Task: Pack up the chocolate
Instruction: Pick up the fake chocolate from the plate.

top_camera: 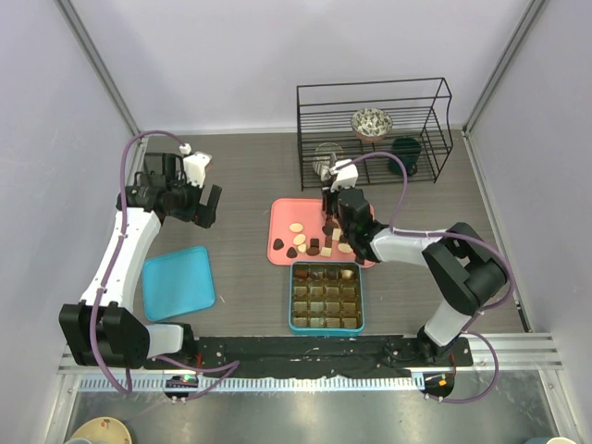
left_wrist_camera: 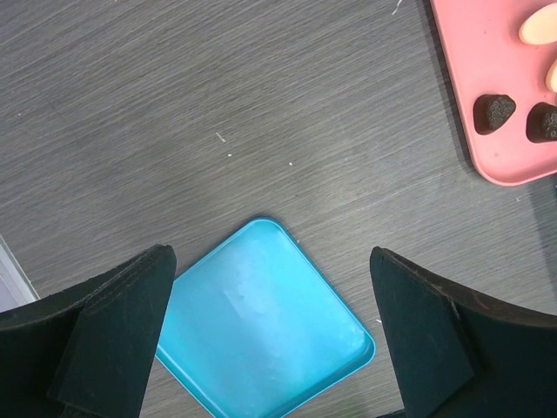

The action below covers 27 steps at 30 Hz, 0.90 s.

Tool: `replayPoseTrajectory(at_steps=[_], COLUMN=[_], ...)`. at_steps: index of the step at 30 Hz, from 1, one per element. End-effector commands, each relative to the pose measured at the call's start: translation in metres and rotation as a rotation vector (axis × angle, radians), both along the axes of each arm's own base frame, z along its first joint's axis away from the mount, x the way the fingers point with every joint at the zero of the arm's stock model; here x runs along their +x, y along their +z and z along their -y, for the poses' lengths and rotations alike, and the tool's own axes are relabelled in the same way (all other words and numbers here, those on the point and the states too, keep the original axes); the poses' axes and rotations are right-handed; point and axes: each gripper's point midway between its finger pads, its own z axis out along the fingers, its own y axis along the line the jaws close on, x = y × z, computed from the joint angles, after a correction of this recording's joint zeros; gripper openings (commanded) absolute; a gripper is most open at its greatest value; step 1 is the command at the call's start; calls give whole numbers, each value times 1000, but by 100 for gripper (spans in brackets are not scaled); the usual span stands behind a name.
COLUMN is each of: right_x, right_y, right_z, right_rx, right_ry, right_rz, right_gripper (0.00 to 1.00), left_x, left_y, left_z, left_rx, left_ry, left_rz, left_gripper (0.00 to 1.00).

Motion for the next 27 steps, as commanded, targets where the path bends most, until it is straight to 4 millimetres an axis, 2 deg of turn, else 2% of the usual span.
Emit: replayPoseTrajectory(at_steps=[1,3,5,11,15,16,18,19,23,27], right_x=[-4,-15,-30,-83,-113,-122,-134,-141,-156,-164], right_y=[78,102,109,128,126,117,119,110,103,91], right_z=[-17,-22,-29,-29,-25,-24,-24,-26,-35,-43], right_rx=[89,104,94,103,147,138,163,148,158,139], right_ry=[48,73,108,215,291,313,341,358,418,435], right_rz=[123,150,139,84,17,-13,-26,-54,-98,-129], right_gripper=[25,25,24,21,19,19,19,19,18,16], left_x=[1,2,4,15,26,28,34,37,43,46], left_y=[1,-4,-9,-28,-42,-49,-48,-53,-54,-55], left_z=[-5,-5,-7,-10,-8,-8,-8,-9,-11,-12], left_rx=[27,31,44,61,54,56,58,61,73,79], left_ry=[-1,0,2,13,17,17,22,25,35,42], left_rz=[20,0,-15,-70,-129,-150,-149,-161,-164,-163], left_gripper=[100,100,100,100,100,100,100,100,100,100])
